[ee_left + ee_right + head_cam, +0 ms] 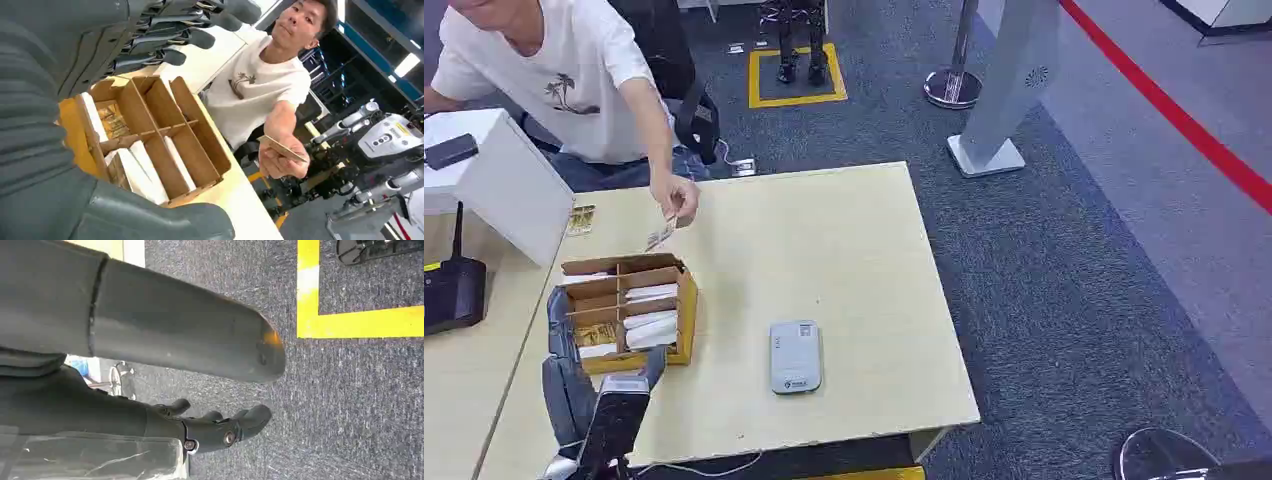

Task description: Pass the card to the sensor for recognition and then transmit it.

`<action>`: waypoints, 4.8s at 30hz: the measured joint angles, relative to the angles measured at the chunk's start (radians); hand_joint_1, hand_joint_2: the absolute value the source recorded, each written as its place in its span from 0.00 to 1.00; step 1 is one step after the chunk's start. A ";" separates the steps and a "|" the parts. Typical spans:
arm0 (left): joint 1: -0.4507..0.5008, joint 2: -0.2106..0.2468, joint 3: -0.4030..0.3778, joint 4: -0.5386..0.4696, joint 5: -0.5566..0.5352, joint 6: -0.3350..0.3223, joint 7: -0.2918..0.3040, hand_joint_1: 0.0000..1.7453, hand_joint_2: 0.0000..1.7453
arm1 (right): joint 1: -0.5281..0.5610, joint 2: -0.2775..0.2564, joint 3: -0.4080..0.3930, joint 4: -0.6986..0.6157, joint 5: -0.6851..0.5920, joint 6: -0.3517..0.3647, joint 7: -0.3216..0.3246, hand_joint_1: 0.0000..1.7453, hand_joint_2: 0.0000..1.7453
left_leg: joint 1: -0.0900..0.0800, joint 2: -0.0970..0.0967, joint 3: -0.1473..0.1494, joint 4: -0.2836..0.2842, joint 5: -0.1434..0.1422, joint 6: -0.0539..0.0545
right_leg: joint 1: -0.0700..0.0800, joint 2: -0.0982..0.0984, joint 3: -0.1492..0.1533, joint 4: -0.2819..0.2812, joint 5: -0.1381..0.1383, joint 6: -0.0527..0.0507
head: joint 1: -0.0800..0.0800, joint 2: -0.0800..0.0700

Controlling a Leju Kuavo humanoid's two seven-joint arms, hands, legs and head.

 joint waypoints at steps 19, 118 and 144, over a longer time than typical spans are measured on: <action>-0.154 0.178 0.043 0.013 -0.804 -0.027 0.430 0.00 1.00 | -0.003 0.000 0.000 0.000 0.018 0.018 0.007 0.00 1.00 | 0.001 0.000 0.000 0.000 0.002 -0.001 | 0.001 0.000 0.000 0.001 0.001 -0.001 | 0.000 0.000; -0.538 0.100 -0.408 0.573 -0.971 -0.242 0.481 1.00 1.00 | -0.013 0.000 0.000 -0.001 0.099 0.047 0.009 0.00 1.00 | 0.000 0.000 0.000 0.000 0.003 0.000 | 0.000 0.000 -0.001 0.001 0.003 0.000 | 0.000 0.000; -0.392 0.110 -0.422 0.533 -0.965 -0.181 0.481 1.00 1.00 | -0.012 0.000 0.000 -0.002 0.063 0.047 0.007 0.00 1.00 | 0.000 -0.001 -0.001 0.000 0.003 0.001 | 0.000 -0.001 -0.001 0.001 0.003 0.000 | 0.000 0.000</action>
